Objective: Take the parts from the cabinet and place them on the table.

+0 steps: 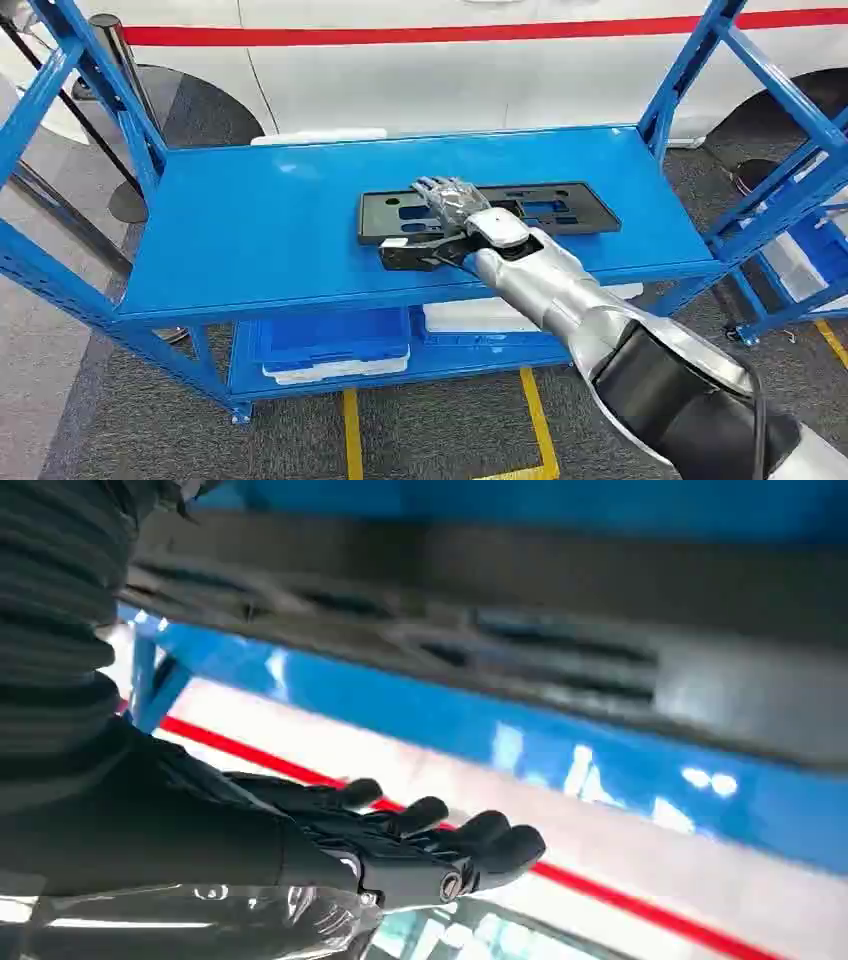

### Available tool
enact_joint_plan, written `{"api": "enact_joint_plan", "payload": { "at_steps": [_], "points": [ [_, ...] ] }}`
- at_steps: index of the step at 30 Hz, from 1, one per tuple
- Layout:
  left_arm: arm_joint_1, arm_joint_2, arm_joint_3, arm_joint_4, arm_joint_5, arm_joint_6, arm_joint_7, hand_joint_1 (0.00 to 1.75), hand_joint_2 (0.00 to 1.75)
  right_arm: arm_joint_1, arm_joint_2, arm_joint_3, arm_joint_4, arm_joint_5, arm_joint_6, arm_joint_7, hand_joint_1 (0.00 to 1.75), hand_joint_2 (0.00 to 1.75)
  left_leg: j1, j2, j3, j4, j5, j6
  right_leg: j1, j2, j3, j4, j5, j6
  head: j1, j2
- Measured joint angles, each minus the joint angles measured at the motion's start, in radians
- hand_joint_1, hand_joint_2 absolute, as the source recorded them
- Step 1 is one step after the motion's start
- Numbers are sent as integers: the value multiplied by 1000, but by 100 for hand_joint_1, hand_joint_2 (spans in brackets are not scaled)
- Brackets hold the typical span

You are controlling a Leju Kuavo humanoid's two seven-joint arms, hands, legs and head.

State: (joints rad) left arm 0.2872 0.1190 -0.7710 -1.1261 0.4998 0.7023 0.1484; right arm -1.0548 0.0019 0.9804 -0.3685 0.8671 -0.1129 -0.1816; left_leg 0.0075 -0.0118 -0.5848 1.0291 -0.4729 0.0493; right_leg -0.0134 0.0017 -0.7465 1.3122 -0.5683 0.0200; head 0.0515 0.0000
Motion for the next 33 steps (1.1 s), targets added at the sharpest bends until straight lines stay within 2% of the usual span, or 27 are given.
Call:
{"api": "enact_joint_plan", "payload": {
  "at_steps": [2, 3, 4, 5, 6, 7, 11, 22, 27, 28, 31, 33],
  "points": [
    [-1, -5, 2, 0, 15, 0, -2, 0, 0, 1, 0, 0, 7, 16, 1, 20, 175, 175, -7, -4, 20, 0, -13, -1, 6, 1, 55, -154, 115, -17, 0, 0],
    [-1, -10, 3, 0, 19, 0, -2, 0, 0, 1, 0, 0, 11, 28, 4, 36, 175, 175, -8, -4, 30, 0, -20, -3, 13, 1, 82, -237, 156, -32, 0, 0],
    [-4, -15, 5, 1, 25, 0, -2, 0, 0, 2, 0, 3, 18, 36, 10, 52, 175, 175, -11, -4, 27, -1, -23, -8, 18, 0, 95, -233, 148, -42, -2, 0],
    [-6, -16, 6, 2, 29, 0, -1, 0, 0, 2, 0, 7, 21, 40, 16, 60, 175, 175, -8, -5, 25, 0, -22, -14, 21, 0, 100, -253, 151, -43, -1, 0],
    [-8, -20, 11, 2, 39, 0, 0, 0, 0, 4, 1, 13, 24, 52, 21, 73, 175, 175, -8, -5, 23, 8, -24, -13, 20, 1, 104, -267, 148, -38, -2, 0],
    [-8, -24, 16, 2, 47, 0, 2, 0, 0, 6, 1, 18, 27, 60, 24, 83, 175, 175, -7, -4, 22, 2, -26, -15, 20, 1, 110, -275, 132, -24, 0, 0],
    [-10, -36, 40, 5, 55, 0, 4, 0, 0, 9, -3, 27, 40, 68, 35, 96, 175, 175, -7, 0, 30, -4, -29, -19, 20, 7, 111, -274, 130, -29, -2, 0],
    [-9, -58, 79, 15, 55, 0, 6, 0, 0, 12, -8, 34, 53, 65, 42, 97, 175, 175, -6, 1, 38, -10, -29, -24, 20, 6, 117, -273, 128, -30, -1, 0],
    [2, -75, 111, 14, 32, 0, 31, 0, 0, 12, -10, 34, 56, 60, 42, 94, 175, 175, -6, 2, 39, -10, -29, -24, 19, 6, 119, -273, 129, -30, -1, 0],
    [8, -80, 124, 14, 14, 0, 45, 0, 175, 11, -10, 34, 56, 60, 41, 92, 175, 175, -6, 2, 39, -10, -29, -24, 18, 6, 119, -273, 128, -30, -1, 0],
    [50, -110, 181, 1, -63, 0, 126, 0, 175, 13, -7, 34, 55, 64, 34, 84, 175, 175, -6, 2, 39, -10, -29, -24, 18, 6, 120, -273, 128, -30, -1, 0],
    [115, -142, 281, -57, -153, -11, 242, 0, 175, 28, 28, 34, 49, 84, 26, 115, 175, 175, -6, 6, 41, -10, -31, -25, 18, 11, 121, -273, 128, -30, -1, 0]
  ]
}}
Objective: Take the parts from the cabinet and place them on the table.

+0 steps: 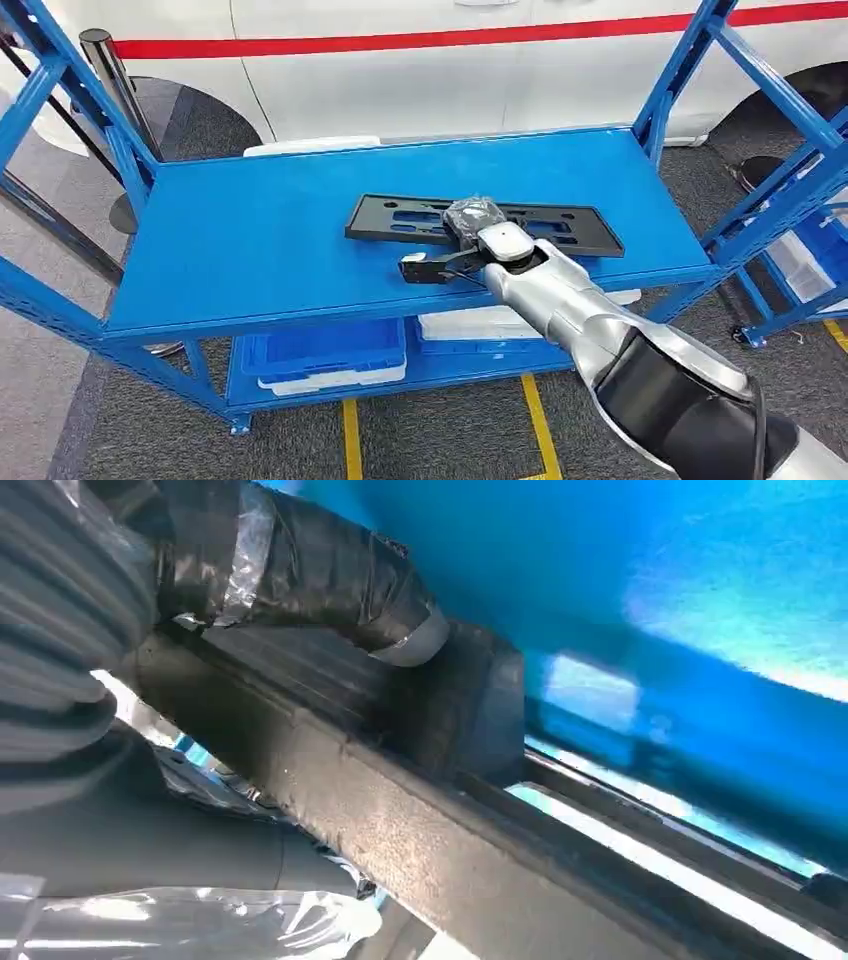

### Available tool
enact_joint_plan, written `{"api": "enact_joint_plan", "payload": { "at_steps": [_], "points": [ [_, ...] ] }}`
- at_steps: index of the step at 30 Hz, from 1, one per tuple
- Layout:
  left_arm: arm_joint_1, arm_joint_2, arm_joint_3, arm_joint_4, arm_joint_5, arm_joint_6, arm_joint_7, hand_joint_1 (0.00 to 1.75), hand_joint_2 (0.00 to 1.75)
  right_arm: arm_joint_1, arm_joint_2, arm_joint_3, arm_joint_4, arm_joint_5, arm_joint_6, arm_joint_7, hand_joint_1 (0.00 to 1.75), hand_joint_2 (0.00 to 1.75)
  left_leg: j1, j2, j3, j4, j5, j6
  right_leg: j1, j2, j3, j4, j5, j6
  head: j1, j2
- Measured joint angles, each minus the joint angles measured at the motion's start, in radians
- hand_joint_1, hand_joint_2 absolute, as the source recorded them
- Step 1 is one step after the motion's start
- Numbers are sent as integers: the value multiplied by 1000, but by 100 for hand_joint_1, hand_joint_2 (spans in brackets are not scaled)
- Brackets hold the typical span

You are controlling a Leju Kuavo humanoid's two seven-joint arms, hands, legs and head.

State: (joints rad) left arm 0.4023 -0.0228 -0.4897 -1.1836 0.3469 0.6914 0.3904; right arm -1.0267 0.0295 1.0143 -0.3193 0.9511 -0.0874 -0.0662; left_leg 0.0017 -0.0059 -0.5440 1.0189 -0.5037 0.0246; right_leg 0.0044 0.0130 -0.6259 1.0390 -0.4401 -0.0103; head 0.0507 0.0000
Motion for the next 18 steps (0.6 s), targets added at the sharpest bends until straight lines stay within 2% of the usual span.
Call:
{"api": "enact_joint_plan", "payload": {
  "at_steps": [1, 2, 5, 7, 10, 12, 13, 15, 18],
  "points": [
    [21, -3, 39, -18, -14, -20, 30, 0, 175, 7, 24, 0, -2, 10, 3, 27, 175, 175, 0, 3, 0, 0, 0, 0, 0, 3, 0, 0, 0, 0, 0, 0],
    [46, -5, 104, -40, -36, -83, 70, 0, 175, 18, 66, 0, -2, 24, 20, 71, 175, 175, 0, 7, 2, -1, -1, -2, 0, 7, -1, 0, 0, 0, 0, 0],
    [65, -26, 295, -44, -157, -366, 125, 0, 175, 29, 140, 0, -21, 22, 40, 96, 175, 175, 0, 8, 4, -1, -2, -2, 1, 8, -1, 0, 0, 0, 0, 0],
    [59, -66, 451, -36, -285, -495, 120, 0, 175, 31, 164, 0, -28, 19, 37, 85, 175, 175, 0, 5, 3, -2, -2, -2, 2, 5, -1, 0, -1, -1, 0, 0],
    [44, -147, 662, -29, -499, -636, 131, 0, 175, 34, 174, 0, -40, 18, 34, 63, 175, 175, 0, 3, 3, -2, -1, -3, 2, 3, 0, 0, -1, -1, 0, 0],
    [28, -205, 797, -27, -593, -736, 137, 0, 175, 36, 174, 0, -48, 18, 32, 48, 175, 175, 1, 3, 3, -2, -1, -3, 1, 3, 0, 0, 0, -2, 0, 0],
    [21, -224, 860, -26, -610, -774, 138, 0, 175, 36, 174, 0, -53, 19, 32, 44, 175, 175, 1, 3, 3, -2, -1, -3, 1, 4, 0, 0, 0, -2, 0, 0],
    [7, -260, 953, -26, -624, -797, 139, 0, 175, 38, 174, -1, -61, 19, 32, 38, 175, 175, 1, 3, 3, -2, -1, -3, 1, 3, 0, 0, 0, -2, 0, 0],
    [1, -288, 1032, -26, -630, -804, 140, 0, 175, 39, 174, -1, -68, 19, 31, 35, 175, 175, 1, 3, 3, -2, -1, -3, 1, 3, 0, 0, 0, -2, 0, 0]
  ]
}}
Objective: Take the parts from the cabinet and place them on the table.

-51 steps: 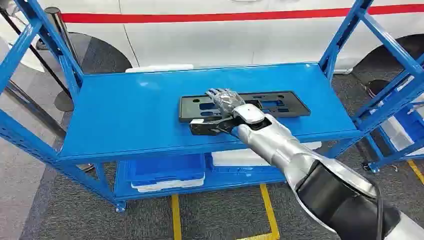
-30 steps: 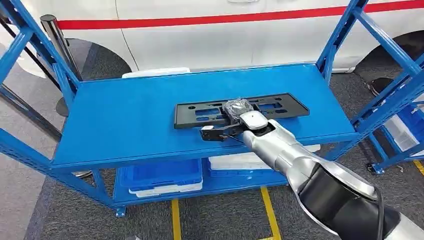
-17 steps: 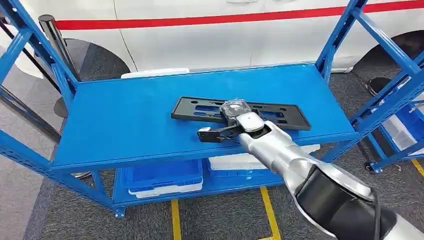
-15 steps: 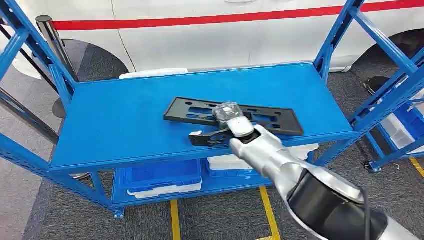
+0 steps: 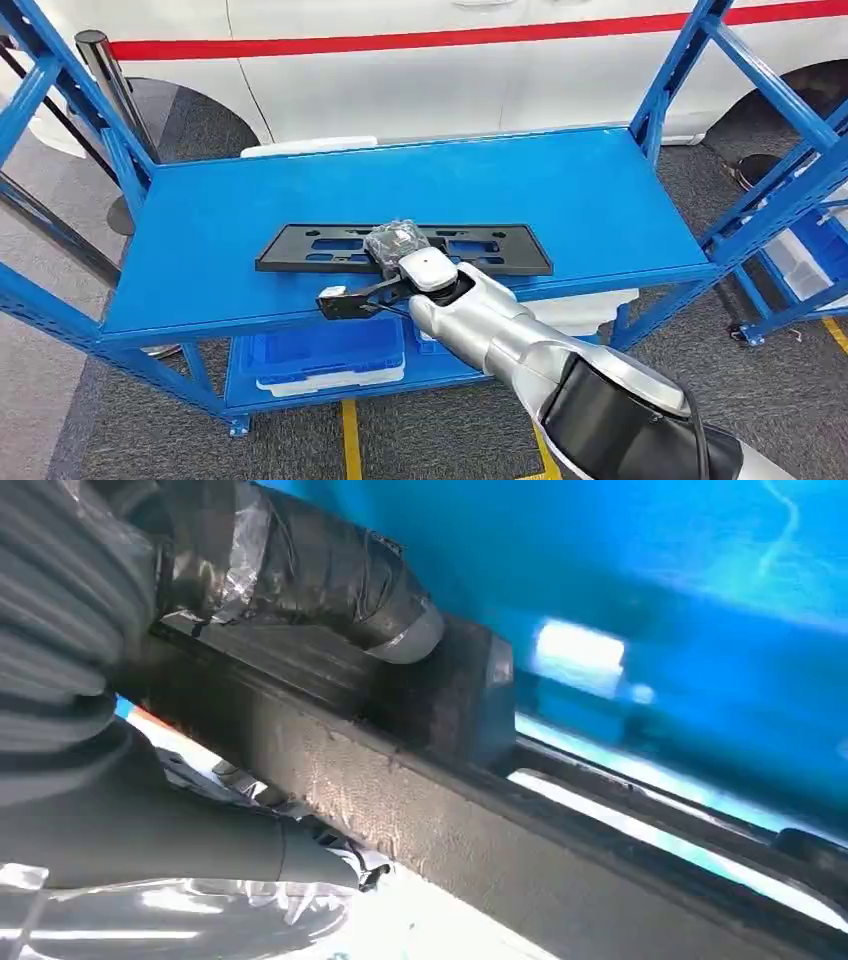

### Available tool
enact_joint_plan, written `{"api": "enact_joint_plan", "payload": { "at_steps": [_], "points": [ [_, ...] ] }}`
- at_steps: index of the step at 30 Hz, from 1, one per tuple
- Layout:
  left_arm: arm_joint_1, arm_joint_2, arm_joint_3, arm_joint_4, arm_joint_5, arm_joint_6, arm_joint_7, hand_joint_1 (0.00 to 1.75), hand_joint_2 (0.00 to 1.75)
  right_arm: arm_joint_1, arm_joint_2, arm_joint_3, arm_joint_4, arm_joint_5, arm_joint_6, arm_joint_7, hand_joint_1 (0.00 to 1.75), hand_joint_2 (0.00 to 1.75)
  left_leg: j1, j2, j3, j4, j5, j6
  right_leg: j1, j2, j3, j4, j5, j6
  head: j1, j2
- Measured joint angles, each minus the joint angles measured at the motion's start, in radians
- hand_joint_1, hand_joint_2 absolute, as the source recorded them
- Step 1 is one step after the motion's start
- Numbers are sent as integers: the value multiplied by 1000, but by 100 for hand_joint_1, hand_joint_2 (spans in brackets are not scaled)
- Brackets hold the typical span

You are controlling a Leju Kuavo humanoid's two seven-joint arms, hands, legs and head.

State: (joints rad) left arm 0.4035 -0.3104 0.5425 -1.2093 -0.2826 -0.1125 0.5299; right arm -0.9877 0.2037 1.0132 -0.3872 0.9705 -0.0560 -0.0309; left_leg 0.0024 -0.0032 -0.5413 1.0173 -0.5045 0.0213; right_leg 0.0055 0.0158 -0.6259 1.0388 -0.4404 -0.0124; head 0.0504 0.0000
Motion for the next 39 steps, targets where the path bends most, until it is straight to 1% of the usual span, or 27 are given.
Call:
{"api": "enact_joint_plan", "payload": {
  "at_steps": [3, 6, 7, 9, 10, 11, 12, 15, 17, 18, 19, 20, 22, 23, 24, 25, 27, 28, 29, 30, 32, 33, 34, 35, 37, 38, 39],
  "points": [
    [-14, -17, 49, 5, -10, -28, -4, 0, 175, 5, 0, -3, -8, -6, -20, 0, 175, 175, 0, 0, -1, 0, 0, 0, 0, 0, 0, -1, 0, 0, 0, 0],
    [-37, -30, 105, 22, -31, -52, -37, 0, 175, 12, -5, -14, -29, -4, -97, -3, 175, 175, 0, 0, -1, 0, 0, 0, -1, 0, -1, -1, 0, 0, 0, 0],
    [-37, -33, 106, 27, -39, -38, -48, 0, 175, 15, -17, -21, -41, -3, -131, 0, 175, 175, -1, 0, -1, 0, 0, 0, -1, 0, 0, -1, 0, 0, 0, 0],
    [-10, -48, 71, 27, 5, 51, -88, 0, 175, 19, -70, -39, -73, -25, -195, -28, 175, 175, -2, -1, 0, 1, -1, 1, -2, -1, -1, -2, 0, 0, 0, 0],
    [13, -47, 21, 18, 28, 108, -109, 0, 175, 20, -105, -55, -96, -37, -228, -60, 175, 175, -5, -1, 0, 5, -2, 2, -1, -1, 0, -4, 1, 2, 0, 0],
    [38, -39, -52, 7, 58, 146, -131, 0, 175, 22, -149, -76, -114, -42, -251, -85, 175, 175, -9, -4, -2, 9, -1, 6, -7, -4, 0, -5, 1, 9, -2, 0],
    [53, -4, -150, 13, 119, 165, -182, 0, 175, 21, -204, -103, -125, -43, -277, -120, 175, 175, -9, -9, -7, 10, -1, 9, -8, -8, 1, -5, 1, 13, -1, 0],
    [14, 109, -370, 133, 307, 191, -319, 0, 175, 19, -288, -173, -149, -12, -280, -153, 175, 175, -11, -23, -16, 12, 4, 17, -9, -23, 0, -5, 3, 19, 1, 0],
    [-3, 160, -484, 181, 412, 218, -340, 0, 175, 19, -308, -195, -164, 25, -280, -149, 175, 175, -10, -9, -17, 8, 5, 19, -11, -9, 1, -9, 10, 26, 3, 0],
    [-13, 186, -538, 202, 450, 230, -343, 0, 175, 20, -313, -198, -174, 36, -279, -148, 175, 175, -1, 1, -1, -9, 18, 30, -10, 0, -4, -7, 6, 31, 2, 0],
    [-22, 205, -581, 219, 476, 241, -343, 0, 175, 20, -323, -201, -178, 43, -280, -148, 175, 175, -1, 5, 0, -15, 26, 38, -10, -4, -7, 7, -14, 33, 5, 0],
    [-30, 224, -618, 230, 510, 258, -343, 0, 175, 20, -324, -204, -183, 50, -284, -147, 175, 175, -1, 10, -2, -16, 30, 45, -11, -6, -25, 54, -52, 34, 3, 0],
    [-47, 265, -702, 252, 587, 279, -343, 0, 175, 22, -328, -205, -187, 60, -300, -146, 175, 175, -1, 11, -9, -13, 31, 45, -18, -7, -87, 213, -131, 39, 4, 0],
    [-55, 285, -749, 266, 630, 287, -346, 0, 175, 27, -329, -205, -187, 69, -316, -148, 175, 175, -1, 8, -12, -9, 31, 45, -21, -8, -112, 275, -148, 43, 3, 0],
    [-66, 297, -789, 280, 666, 295, -351, 0, 175, 29, -330, -205, -187, 78, -332, -150, 175, 175, 0, 6, -14, -5, 30, 45, -23, -9, -118, 291, -138, 45, 4, 0],
    [-76, 309, -829, 293, 693, 301, -355, 0, 175, 29, -330, -205, -187, 86, -347, -149, 175, 175, 1, 3, -17, 0, 28, 42, -26, -10, -104, 261, -107, 46, 3, 0],
    [-92, 331, -896, 314, 714, 308, -359, 0, 175, 26, -332, -205, -192, 96, -369, -149, 175, 175, 4, -2, -19, 12, 21, 32, -32, -11, -26, 108, -20, 46, 4, 0],
    [-98, 338, -920, 321, 724, 312, -364, 0, 175, 24, -332, -205, -193, 102, -378, -149, 175, 175, 4, -3, -21, 18, 15, 24, -32, -9, 6, 41, -20, 44, 4, 0],
    [-110, 344, -938, 335, 740, 319, -374, 0, 175, 22, -332, -205, -194, 113, -393, -149, 175, 175, -1, -5, -32, 24, 16, 18, -22, -5, 16, 33, -24, 39, 4, 0],
    [-118, 352, -960, 347, 761, 329, -386, 0, 175, 23, -334, -205, -197, 121, -404, -148, 175, 175, 1, -6, -33, 24, 21, 10, -20, -7, 11, 28, -23, 33, 3, 0],
    [-135, 360, -1005, 371, 801, 347, -403, 0, 175, 24, -334, -205, -200, 140, -440, -149, 175, 175, 1, -9, -37, 22, 28, 0, -18, -10, 8, 26, -23, 28, 3, 0],
    [-143, 367, -1028, 383, 823, 352, -409, 0, 175, 25, -334, -205, -205, 150, -456, -149, 175, 175, -1, -10, -42, 25, 24, -6, -28, -12, 7, 17, -18, 18, 3, 0],
    [-153, 374, -1052, 394, 844, 353, -414, 0, 175, 24, -335, -205, -207, 156, -467, -149, 175, 175, 3, -6, -50, 37, 1, -12, -29, -18, 5, 10, -10, 4, 4, 0],
    [-162, 376, -1073, 404, 868, 353, -416, 0, 175, 24, -335, -205, -209, 161, -473, -150, 175, 175, 3, -1, -62, 77, -42, -16, -29, -18, 0, 3, -3, -7, 3, 0],
    [-181, 387, -1114, 423, 906, 352, -419, 0, 175, 26, -335, -205, -217, 164, -475, -161, 175, 175, 5, -2, -106, 216, -129, -23, -26, -20, -15, 5, 8, -11, 3, 0],
    [-193, 391, -1129, 429, 921, 352, -417, 0, 175, 29, -335, -204, -221, 164, -475, -166, 175, 175, 5, -2, -124, 277, -156, -25, -25, -22, -24, 7, 13, -12, 3, 0],
    [-200, 398, -1145, 435, 937, 353, -416, 0, 175, 32, -335, -204, -225, 164, -475, -167, 175, 175, 5, -2, -128, 308, -158, -26, -24, -23, -33, 11, 18, -11, 3, 0]
  ]
}}
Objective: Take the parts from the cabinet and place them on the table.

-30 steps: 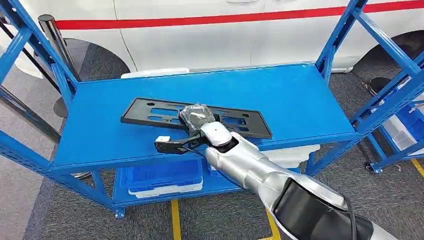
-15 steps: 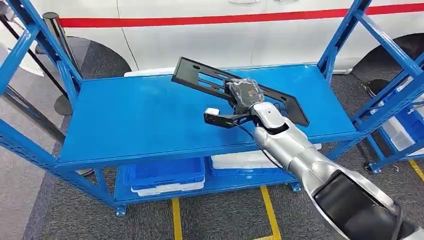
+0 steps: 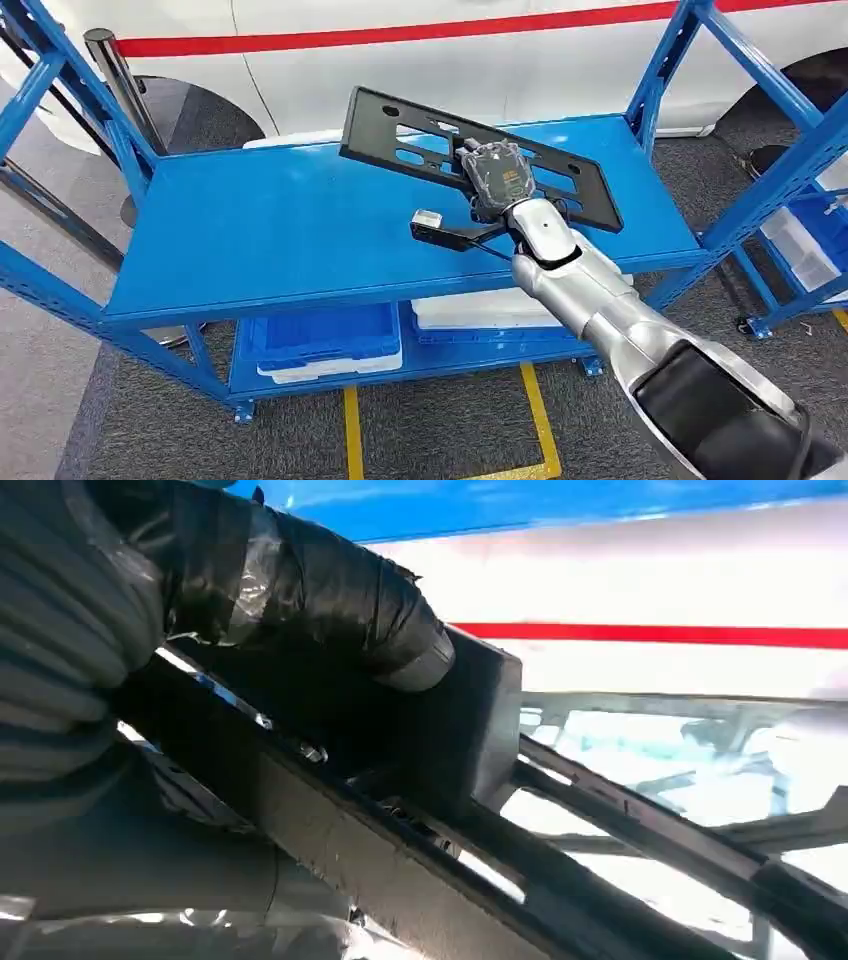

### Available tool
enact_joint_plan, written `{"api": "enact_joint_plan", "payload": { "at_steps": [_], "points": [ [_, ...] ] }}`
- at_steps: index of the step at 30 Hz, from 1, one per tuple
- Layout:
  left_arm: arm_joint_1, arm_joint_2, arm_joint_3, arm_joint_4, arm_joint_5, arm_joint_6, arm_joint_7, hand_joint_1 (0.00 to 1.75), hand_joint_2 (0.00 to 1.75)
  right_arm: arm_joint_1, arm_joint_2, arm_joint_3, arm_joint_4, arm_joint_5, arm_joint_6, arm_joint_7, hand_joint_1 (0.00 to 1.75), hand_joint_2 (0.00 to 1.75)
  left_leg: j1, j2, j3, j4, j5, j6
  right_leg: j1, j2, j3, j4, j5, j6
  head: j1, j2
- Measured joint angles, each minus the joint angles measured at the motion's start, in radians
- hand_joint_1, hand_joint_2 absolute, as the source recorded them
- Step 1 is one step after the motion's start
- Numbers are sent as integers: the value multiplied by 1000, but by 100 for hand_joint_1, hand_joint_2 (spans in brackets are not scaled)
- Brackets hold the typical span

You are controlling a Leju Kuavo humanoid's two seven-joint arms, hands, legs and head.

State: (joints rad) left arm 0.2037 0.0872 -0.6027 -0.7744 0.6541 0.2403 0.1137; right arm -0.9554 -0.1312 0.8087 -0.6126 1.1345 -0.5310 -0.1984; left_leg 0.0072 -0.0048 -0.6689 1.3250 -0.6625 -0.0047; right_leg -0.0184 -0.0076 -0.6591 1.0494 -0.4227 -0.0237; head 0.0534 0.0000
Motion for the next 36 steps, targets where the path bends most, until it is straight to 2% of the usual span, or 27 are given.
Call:
{"api": "enact_joint_plan", "payload": {
  "at_steps": [2, 4, 5, 6, 9, 10, 11, 12, 14, 15, 16, 17, 18, 19, 20, 21, 22, 24, 25, 27, 29, 30, 31, 32, 34, 35, 36],
  "points": [
    [3, 4, -21, -16, 19, 88, 43, 0, 175, 7, 1, 0, -14, 0, 0, -1, 175, 175, 1, 1, 56, -69, 62, 3, 0, -2, -17, 6, 9, 3, 0, 0],
    [51, -1, -22, -122, 11, 298, 168, 0, 175, 19, 1, 0, -40, 9, -1, 1, 175, 175, 2, 2, 163, -232, 127, 7, 0, 0, -30, 12, 19, 8, 0, 0],
    [74, -3, -24, -169, 7, 361, 205, 0, 175, 24, 1, 1, -52, 15, -1, 3, 175, 175, -1, 3, 189, -287, 97, 8, 3, 1, -33, 12, 26, 15, 0, 0],
    [101, -3, -25, -214, 7, 395, 234, 0, 175, 28, 3, 2, -60, 21, 0, 13, 175, 175, -7, 1, 204, -320, 99, 11, 4, 2, -35, 12, 35, 21, 0, 0],
    [182, 49, -5, -356, 30, 368, 288, 0, 175, 38, 74, 43, -88, 70, 76, 113, 175, 175, -6, 4, 185, -320, 121, 19, 6, 10, -37, -9, 67, 33, 0, 0],
    [194, 69, 5, -384, 38, 326, 305, 0, 175, 43, 96, 66, -98, 83, 102, 133, 175, 175, 7, 12, 186, -331, 136, 30, 7, 10, -46, -6, 59, 38, 1, 0],
    [201, 94, 16, -399, 40, 264, 322, 0, 175, 44, 119, 88, -110, 86, 124, 146, 175, 175, 4, 13, 172, -331, 149, 39, 6, 8, -54, 17, 8, 39, 1, 0],
    [209, 114, 26, -402, 37, 206, 327, 0, 175, 44, 140, 100, -123, 86, 136, 153, 175, 175, 3, 13, 156, -329, 160, 49, 4, 7, -69, 80, -65, 39, 0, 0],
    [225, 136, 54, -397, 0, 144, 327, 0, 175, 42, 158, 109, -153, 77, 146, 164, 175, 175, 1, 8, 128, -322, 176, 51, 3, 8, -96, 226, -160, 40, 0, 0],
    [231, 136, 73, -395, -30, 145, 327, 0, 175, 42, 161, 111, -164, 74, 151, 170, 175, 175, 0, 5, 115, -317, 183, 50, 4, 8, -98, 278, -166, 40, 0, 0],
    [234, 132, 96, -391, -65, 149, 330, 0, 175, 41, 169, 113, -168, 73, 151, 172, 175, 175, -1, 3, 102, -311, 189, 48, 5, 8, -88, 297, -144, 39, 0, 0],
    [237, 123, 118, -385, -104, 145, 335, 0, 175, 39, 175, 116, -168, 73, 148, 172, 175, 175, -2, 2, 86, -303, 194, 48, 6, 8, -59, 276, -105, 34, 1, 0],
    [242, 117, 139, -383, -144, 132, 347, 0, 175, 39, 175, 116, -169, 73, 145, 172, 175, 175, -5, 1, 75, -297, 199, 46, 11, 8, -11, 217, -72, 26, 0, 0],
    [248, 110, 159, -383, -189, 113, 365, 0, 175, 41, 174, 116, -175, 73, 142, 172, 175, 175, -7, 1, 68, -293, 203, 45, 14, 9, 47, 137, -60, 13, 0, 0],
    [252, 97, 180, -383, -244, 90, 381, 0, 175, 44, 166, 116, -187, 73, 135, 177, 175, 175, -6, 2, 62, -290, 207, 42, 22, 9, 101, 52, -91, -7, 0, 0],
    [256, 88, 190, -383, -322, 67, 390, 0, 175, 50, 144, 115, -206, 68, 122, 181, 175, 175, -11, 1, 59, -287, 213, 37, 22, 4, 136, -11, -106, -6, 0, 0],
    [261, 75, 192, -383, -404, 54, 393, 0, 175, 60, 114, 113, -222, 57, 105, 177, 175, 175, -7, 1, 56, -292, 222, 29, 25, 3, 139, -20, -107, 0, 0, 0],
    [265, 29, 192, -383, -515, 54, 407, 0, 175, 68, 45, 104, -248, 22, 74, 137, 175, 175, -2, -4, 54, -302, 242, 21, 29, 2, 133, -25, -86, -4, 0, 0],
    [270, 17, 192, -383, -531, 61, 414, 0, 175, 73, 20, 96, -253, 13, 71, 122, 175, 175, -7, -7, 47, -298, 234, 16, 10, -4, 135, -54, -71, -10, 0, 0],
    [280, -6, 192, -388, -557, 66, 417, 0, 175, 77, -19, 75, -257, 5, 69, 113, 175, 175, -2, -2, 25, -239, 141, 11, 11, -10, 114, -61, -43, -23, 0, 0],
    [278, -13, 197, -389, -571, 55, 409, 0, 175, 83, -32, 64, -264, 12, 72, 114, 175, 175, 5, -1, -1, -113, 48, 0, 11, -6, 86, -57, -24, -18, 0, 0],
    [279, -12, 198, -393, -588, 41, 380, 0, 175, 89, -49, 59, -274, 15, 78, 121, 175, 175, 9, -1, -12, -49, 28, -6, 10, -4, 69, -51, -15, -14, 0, 0],
    [281, -5, 197, -401, -582, 31, 334, 0, 175, 97, -74, 53, -289, 5, 86, 121, 175, 175, 11, -1, -11, -14, 42, -11, 7, -5, 53, -44, -8, -8, 0, 0],
    [280, 6, 194, -404, -557, 21, 283, 0, 175, 106, -108, 43, -308, -13, 91, 112, 175, 175, 15, -1, 8, -20, 88, -16, 3, -9, 35, -34, -1, 1, 0, 0],
    [274, 25, 182, -405, -506, 22, 230, 0, 175, 119, -170, 5, -335, -27, 103, 80, 175, 175, 26, -1, 86, -123, 166, -31, -9, -23, 3, -9, 7, 13, 0, 0],
    [267, 30, 170, -405, -482, 28, 229, 0, 175, 121, -187, -14, -347, -24, 108, 67, 175, 175, 34, -2, 138, -202, 154, -44, -6, -26, -10, 7, 10, 20, 0, 0],
    [267, 31, 154, -404, -461, 39, 235, 0, 175, 126, -211, -38, -358, -10, 109, 60, 175, 175, 25, -8, 183, -272, 110, -52, -5, -25, -26, 18, 14, 28, -2, 0]
  ]
}}
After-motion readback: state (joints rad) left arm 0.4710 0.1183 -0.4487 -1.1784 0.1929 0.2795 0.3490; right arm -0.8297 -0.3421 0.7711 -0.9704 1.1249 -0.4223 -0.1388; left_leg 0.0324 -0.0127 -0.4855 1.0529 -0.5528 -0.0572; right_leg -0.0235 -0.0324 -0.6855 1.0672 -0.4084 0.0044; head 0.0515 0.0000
